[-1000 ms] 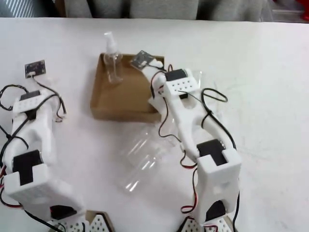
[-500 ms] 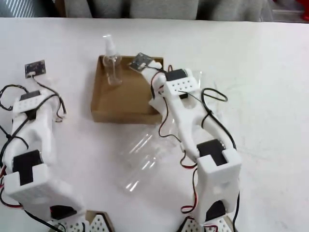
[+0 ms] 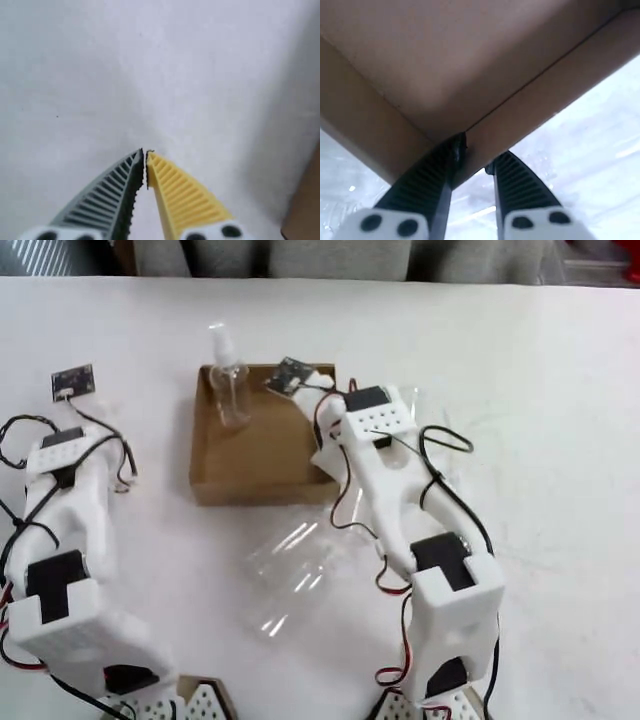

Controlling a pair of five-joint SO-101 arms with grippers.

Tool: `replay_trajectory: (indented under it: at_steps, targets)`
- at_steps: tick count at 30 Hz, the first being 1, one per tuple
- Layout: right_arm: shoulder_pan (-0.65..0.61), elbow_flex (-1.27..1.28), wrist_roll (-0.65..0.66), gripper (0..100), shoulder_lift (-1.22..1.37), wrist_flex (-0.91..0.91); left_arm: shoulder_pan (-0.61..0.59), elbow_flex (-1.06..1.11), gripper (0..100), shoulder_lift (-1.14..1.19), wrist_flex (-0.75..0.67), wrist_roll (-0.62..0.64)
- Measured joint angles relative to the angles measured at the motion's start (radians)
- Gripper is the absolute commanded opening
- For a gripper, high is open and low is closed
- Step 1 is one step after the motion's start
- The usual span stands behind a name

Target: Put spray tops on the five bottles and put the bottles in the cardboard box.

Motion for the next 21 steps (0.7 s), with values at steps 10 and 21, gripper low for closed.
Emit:
replay_trajectory:
  at_steps: [10, 21]
  targets:
    - [-0.005, 0.000, -0.061, 34.6, -0.006, 0.003, 0.000, 0.000, 2, 0.000, 0.000, 0.000]
    - [-0.037, 0.008, -0.195, 35.1, -0.095, 0.003, 0.000, 0.000, 2, 0.000, 0.000, 0.000]
